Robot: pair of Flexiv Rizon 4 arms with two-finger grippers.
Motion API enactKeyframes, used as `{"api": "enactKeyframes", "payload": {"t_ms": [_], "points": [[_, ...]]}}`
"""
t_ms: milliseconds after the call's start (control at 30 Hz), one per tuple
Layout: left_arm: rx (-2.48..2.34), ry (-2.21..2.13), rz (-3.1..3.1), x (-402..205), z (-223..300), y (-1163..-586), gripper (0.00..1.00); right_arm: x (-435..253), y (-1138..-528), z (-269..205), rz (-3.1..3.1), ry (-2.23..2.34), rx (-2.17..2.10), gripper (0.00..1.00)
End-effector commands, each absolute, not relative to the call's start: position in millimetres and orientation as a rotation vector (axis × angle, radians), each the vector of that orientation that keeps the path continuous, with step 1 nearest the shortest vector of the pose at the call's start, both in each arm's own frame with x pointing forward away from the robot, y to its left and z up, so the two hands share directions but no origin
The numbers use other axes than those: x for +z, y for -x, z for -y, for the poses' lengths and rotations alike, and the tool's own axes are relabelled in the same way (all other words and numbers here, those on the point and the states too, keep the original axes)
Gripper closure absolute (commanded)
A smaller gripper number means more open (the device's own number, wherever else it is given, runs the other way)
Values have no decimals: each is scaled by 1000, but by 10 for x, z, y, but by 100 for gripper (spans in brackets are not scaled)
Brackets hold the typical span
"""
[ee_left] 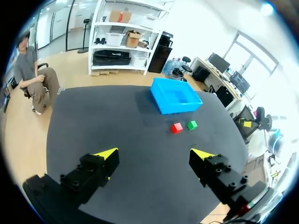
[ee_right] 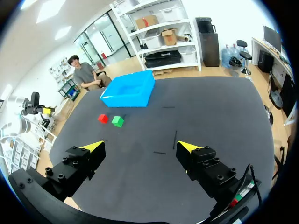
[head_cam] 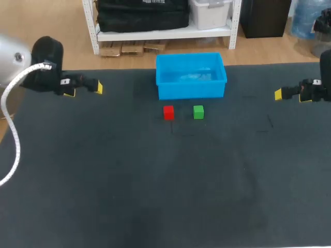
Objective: Use the left arm to pick the red cube and place it into the blue plastic box first, then use the right arm to grasp the green cube and put it into the same blue plastic box after the first action is fully finished.
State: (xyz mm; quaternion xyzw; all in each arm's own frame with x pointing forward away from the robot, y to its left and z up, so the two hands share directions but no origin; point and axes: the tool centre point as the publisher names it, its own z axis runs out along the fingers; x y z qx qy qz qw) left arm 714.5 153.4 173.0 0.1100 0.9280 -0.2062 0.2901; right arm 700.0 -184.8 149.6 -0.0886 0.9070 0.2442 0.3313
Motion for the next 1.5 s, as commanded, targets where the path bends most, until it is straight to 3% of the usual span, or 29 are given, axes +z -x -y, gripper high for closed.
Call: {"api": "enactKeyframes", "payload": {"t_ms": [33, 1500], "points": [[-482, -290, -2514, 1762, -1403, -7233, 0, 1498, -7000, 1848, -2372, 231, 636, 0], [-242, -144, -2718, 1514, -335, -7625, 0, 1498, -7000, 1848, -2372, 231, 636, 0]]}}
